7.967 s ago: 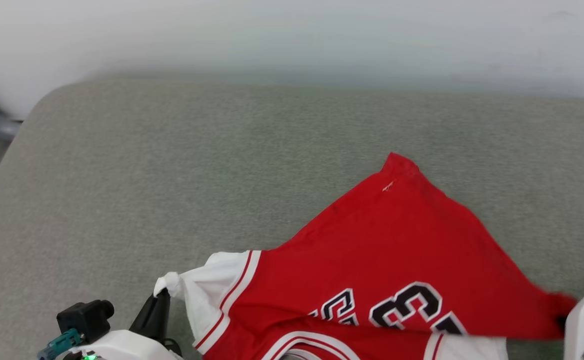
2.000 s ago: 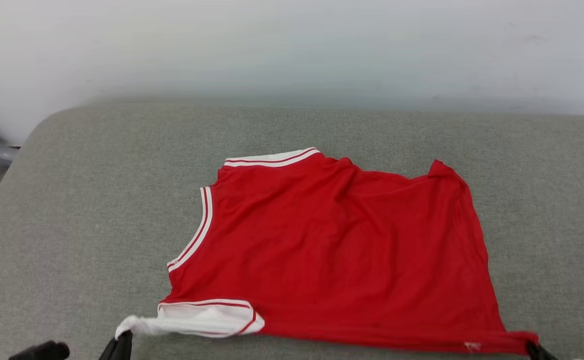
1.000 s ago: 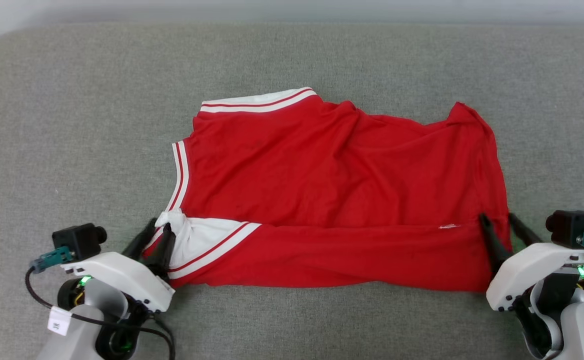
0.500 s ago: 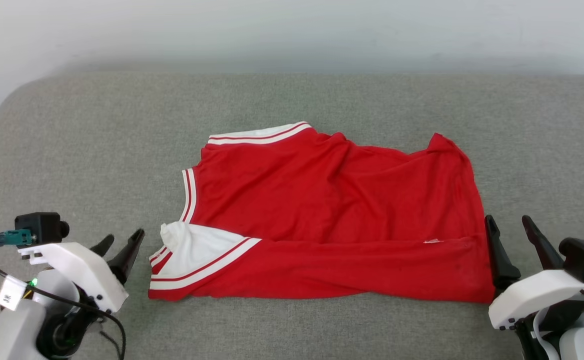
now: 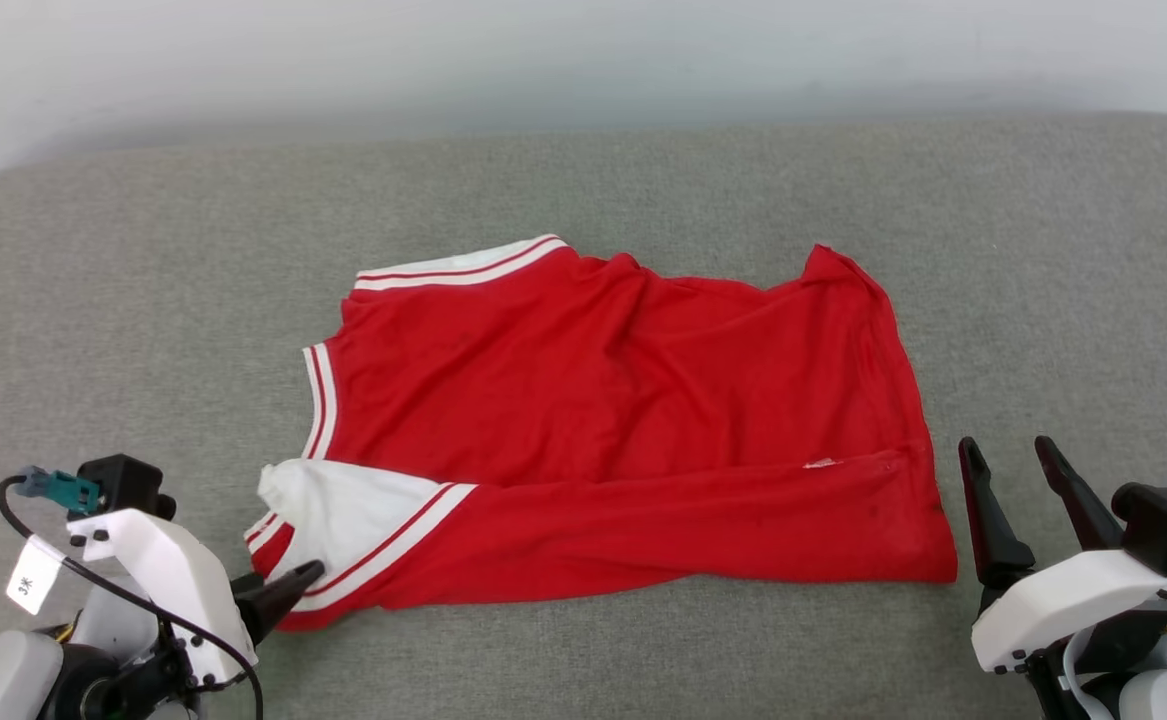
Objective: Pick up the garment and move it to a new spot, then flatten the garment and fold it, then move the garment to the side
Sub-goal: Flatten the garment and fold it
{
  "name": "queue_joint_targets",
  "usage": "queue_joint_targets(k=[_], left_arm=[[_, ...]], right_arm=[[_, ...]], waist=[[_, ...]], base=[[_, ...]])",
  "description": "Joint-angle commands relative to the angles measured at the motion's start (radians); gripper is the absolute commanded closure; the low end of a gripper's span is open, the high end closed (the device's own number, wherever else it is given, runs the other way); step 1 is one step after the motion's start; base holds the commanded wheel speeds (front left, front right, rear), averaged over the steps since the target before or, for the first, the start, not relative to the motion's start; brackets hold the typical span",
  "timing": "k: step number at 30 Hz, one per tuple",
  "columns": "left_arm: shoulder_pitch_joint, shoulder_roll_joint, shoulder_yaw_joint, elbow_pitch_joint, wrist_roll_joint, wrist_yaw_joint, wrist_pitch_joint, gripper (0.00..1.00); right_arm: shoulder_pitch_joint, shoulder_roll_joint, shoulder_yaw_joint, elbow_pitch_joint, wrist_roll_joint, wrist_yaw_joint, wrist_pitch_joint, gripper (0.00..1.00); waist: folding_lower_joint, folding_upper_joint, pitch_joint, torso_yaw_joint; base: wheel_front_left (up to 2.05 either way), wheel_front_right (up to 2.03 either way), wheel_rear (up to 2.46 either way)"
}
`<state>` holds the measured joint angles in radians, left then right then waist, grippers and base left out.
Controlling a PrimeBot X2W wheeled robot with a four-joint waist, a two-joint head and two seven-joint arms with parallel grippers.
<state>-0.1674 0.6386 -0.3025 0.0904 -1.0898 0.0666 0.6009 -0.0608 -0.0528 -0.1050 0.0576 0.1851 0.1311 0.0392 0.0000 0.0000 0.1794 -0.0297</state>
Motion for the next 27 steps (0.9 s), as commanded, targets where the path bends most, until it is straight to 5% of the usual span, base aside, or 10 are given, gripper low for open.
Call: queue_joint_targets(k=[1,6,7,8,9,10,17,27], left_arm=[[0.016,-0.007,-0.002,0.003,-0.012,0.006,0.010,0.00],[0.018,-0.034,-0.023,0.044,-0.036,0.011,0.045,0.00],[0.018,-0.044,-0.029,0.053,-0.044,0.009,0.052,0.12],[0.018,-0.052,-0.035,0.065,-0.050,0.007,0.057,0.64],[0.018,-0.058,-0.040,0.076,-0.053,0.004,0.060,0.87],[0.018,-0.067,-0.046,0.088,-0.058,-0.002,0.060,1.00],[-0.007,-0.084,-0.041,0.122,-0.040,-0.037,0.007,1.00],[-0.016,-0.030,0.004,0.024,0.024,-0.030,-0.087,1.00]], right_arm=[[-0.005,0.003,0.001,-0.004,0.005,-0.001,0.003,0.00],[-0.017,0.003,-0.001,0.000,0.019,-0.001,0.010,0.00],[-0.017,0.003,-0.003,0.003,0.027,-0.001,0.012,0.00],[-0.017,0.003,-0.005,0.004,0.031,-0.001,0.014,0.00],[-0.016,0.003,-0.008,0.006,0.036,-0.001,0.019,0.00],[-0.015,0.003,-0.011,0.009,0.040,-0.001,0.027,0.00],[0.002,-0.007,-0.048,-0.003,0.074,-0.001,0.132,0.00],[0.005,-0.085,-0.023,-0.042,0.124,-0.001,0.520,0.00]], waist=[[0.0000,0.0000,0.018,-0.013],[0.0000,0.0000,0.051,-0.026],[0.0000,0.0000,0.056,-0.028],[0.0000,0.0000,0.059,-0.028],[0.0000,0.0000,0.061,-0.029],[0.0000,0.0000,0.062,-0.029],[0.0000,0.0000,0.039,-0.017],[0.0000,0.0000,0.008,0.010]], base=[[0.00,0.00,0.00],[0.00,0.00,0.00],[0.00,0.00,0.00],[0.00,0.00,0.00],[0.00,0.00,0.00],[0.00,0.00,0.00],[0.00,0.00,0.00],[0.00,0.00,0.00]])
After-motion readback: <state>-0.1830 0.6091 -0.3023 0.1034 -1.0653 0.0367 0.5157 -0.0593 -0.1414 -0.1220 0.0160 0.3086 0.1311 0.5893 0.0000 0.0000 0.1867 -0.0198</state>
